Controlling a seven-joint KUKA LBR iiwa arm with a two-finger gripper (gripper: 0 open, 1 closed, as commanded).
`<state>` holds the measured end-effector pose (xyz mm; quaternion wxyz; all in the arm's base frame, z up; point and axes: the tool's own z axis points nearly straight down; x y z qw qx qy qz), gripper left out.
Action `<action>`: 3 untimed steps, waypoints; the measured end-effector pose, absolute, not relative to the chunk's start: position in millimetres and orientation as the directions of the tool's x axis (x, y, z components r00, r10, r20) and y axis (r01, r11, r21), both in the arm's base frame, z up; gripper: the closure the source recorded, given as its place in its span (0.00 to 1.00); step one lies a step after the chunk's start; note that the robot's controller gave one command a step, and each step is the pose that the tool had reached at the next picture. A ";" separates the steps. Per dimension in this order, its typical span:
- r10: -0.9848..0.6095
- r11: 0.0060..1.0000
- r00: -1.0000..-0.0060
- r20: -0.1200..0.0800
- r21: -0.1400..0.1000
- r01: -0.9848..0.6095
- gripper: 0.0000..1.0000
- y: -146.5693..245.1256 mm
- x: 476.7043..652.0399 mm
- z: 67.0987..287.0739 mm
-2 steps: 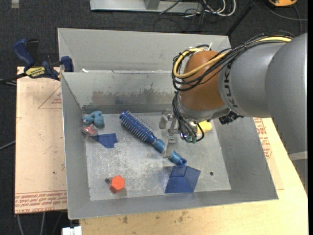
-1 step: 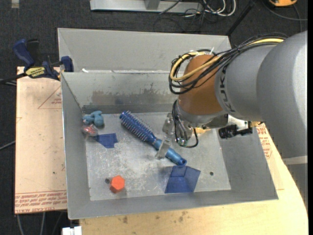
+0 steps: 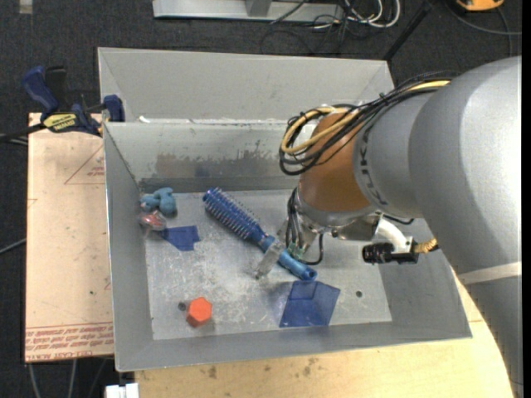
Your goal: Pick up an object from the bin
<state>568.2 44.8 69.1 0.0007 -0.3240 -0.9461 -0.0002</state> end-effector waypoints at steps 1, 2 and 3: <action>0.611 0.792 -0.792 0.001 0.001 0.611 0.00 45.2 568.7 69.2; 0.610 0.792 -0.792 0.001 0.001 0.610 1.00 45.5 569.0 69.7; 0.608 0.794 -0.794 -0.005 0.005 0.608 1.00 46.0 571.0 141.2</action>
Offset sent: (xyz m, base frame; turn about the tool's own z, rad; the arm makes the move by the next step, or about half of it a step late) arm 0.0000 0.0000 0.0000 0.0000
